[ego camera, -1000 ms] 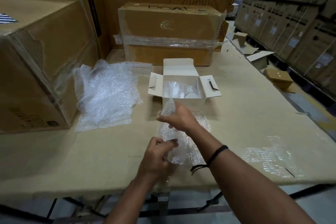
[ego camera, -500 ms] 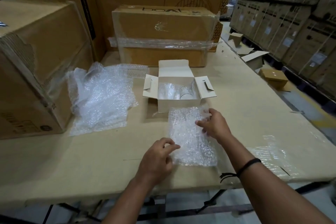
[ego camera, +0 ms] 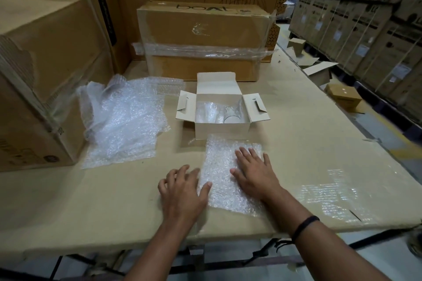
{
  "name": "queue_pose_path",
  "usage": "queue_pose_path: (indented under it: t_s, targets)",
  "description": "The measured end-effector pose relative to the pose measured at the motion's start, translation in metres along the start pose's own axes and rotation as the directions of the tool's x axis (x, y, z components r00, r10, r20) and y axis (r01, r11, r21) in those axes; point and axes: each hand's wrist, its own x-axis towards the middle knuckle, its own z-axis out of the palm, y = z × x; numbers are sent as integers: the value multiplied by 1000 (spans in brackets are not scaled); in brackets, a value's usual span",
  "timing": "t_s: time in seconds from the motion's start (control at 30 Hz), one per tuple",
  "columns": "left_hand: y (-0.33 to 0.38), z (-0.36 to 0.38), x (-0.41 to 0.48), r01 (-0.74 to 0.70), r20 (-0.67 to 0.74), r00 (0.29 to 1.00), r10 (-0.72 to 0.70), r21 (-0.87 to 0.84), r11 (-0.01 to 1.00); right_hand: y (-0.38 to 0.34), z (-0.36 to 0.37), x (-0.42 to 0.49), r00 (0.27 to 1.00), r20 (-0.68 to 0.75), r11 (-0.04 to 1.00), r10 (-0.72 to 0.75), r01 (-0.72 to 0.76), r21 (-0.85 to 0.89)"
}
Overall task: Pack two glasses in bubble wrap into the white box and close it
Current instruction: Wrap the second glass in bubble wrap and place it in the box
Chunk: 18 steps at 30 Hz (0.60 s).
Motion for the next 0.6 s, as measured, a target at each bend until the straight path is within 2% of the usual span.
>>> queue_pose_path:
  t_s: [0.1, 0.13, 0.23, 0.3, 0.37, 0.43, 0.53, 0.6]
  targets:
    - [2, 0, 1, 66, 40, 997, -70, 89, 994, -2, -2, 4, 998, 57, 1000, -19, 19, 9]
    - [3, 0, 2, 64, 63, 995, -71, 111, 992, -4, -5, 7, 999, 26, 1000, -20, 19, 23]
    - [7, -3, 2, 73, 77, 994, -79, 77, 994, -15, -17, 17, 972, -228, 994, 48, -25, 104]
    - [9, -6, -1, 110, 70, 991, -116, 77, 991, -31, -29, 25, 941, -306, 967, 147, -71, 246]
    - [9, -8, -4, 137, 59, 988, -143, 98, 986, -51, -37, 34, 954, -213, 925, 213, -127, 358]
    - [9, -5, -5, 124, 79, 988, -132, 92, 988, -70, -39, 43, 972, -106, 930, 207, -162, 330]
    - [7, 1, -5, 69, 110, 992, -67, -16, 997, -90, -34, 54, 984, -61, 961, 170, -151, 234]
    - [6, 2, -5, 42, 31, 999, -38, -152, 988, -95, -36, 62, 987, -51, 935, 155, -129, 331]
